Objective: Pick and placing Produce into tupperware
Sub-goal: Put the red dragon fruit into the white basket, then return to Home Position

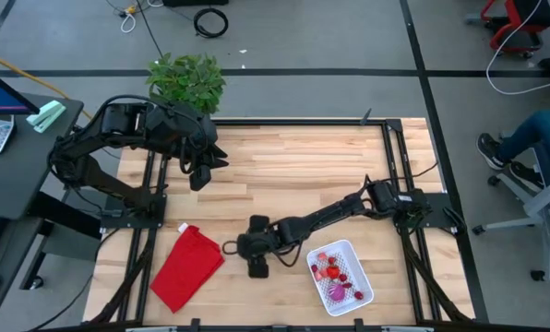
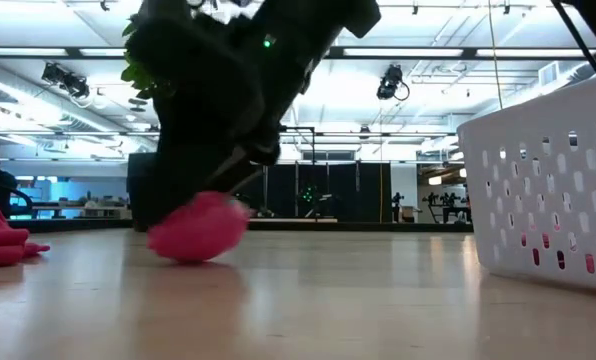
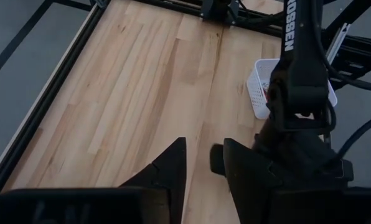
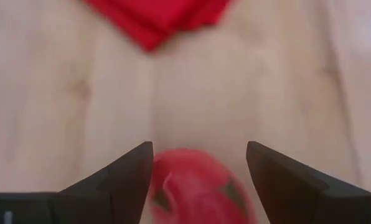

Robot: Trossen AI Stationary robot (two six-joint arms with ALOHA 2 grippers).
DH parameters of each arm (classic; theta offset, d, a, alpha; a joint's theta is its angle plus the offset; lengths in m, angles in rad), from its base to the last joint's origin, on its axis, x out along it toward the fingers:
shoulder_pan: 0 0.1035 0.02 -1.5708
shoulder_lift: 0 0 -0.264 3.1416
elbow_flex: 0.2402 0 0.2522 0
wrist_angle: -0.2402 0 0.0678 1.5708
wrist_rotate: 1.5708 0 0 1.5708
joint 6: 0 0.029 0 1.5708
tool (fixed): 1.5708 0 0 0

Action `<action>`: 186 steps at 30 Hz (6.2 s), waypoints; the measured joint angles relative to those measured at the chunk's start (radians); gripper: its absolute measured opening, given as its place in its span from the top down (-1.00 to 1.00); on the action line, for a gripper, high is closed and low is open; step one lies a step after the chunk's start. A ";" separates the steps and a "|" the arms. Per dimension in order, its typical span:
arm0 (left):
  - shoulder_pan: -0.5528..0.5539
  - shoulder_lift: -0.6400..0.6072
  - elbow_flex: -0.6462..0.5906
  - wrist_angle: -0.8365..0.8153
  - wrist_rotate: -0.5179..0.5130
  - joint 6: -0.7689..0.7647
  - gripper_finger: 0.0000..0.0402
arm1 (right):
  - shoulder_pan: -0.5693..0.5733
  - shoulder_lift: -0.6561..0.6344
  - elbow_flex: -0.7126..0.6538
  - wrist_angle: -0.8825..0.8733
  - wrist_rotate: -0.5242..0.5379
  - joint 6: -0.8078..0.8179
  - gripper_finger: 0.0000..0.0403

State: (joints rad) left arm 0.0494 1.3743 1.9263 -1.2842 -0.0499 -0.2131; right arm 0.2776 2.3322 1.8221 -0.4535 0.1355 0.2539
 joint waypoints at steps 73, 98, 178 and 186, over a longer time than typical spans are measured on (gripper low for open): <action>-0.001 0.000 0.000 -0.020 -0.002 -0.011 0.47 | 0.024 -0.116 -0.017 -0.178 -0.140 0.035 -0.33; -0.001 0.000 -0.003 -0.020 -0.010 -0.011 0.47 | 0.040 -0.074 -0.018 -0.210 -0.105 -0.123 -0.33; -0.001 0.001 -0.003 0.019 -0.037 -0.011 0.47 | 0.300 -0.597 -0.566 -0.407 -0.276 1.115 -0.40; -0.001 -0.019 -0.003 0.016 -0.036 -0.080 0.47 | 0.215 -0.694 -0.444 -0.404 -0.657 1.172 -0.39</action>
State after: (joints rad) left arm 0.0486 1.3556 1.9228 -1.2684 -0.0863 -0.2933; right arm 0.4924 1.6381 1.3783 -0.8574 -0.5220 1.4256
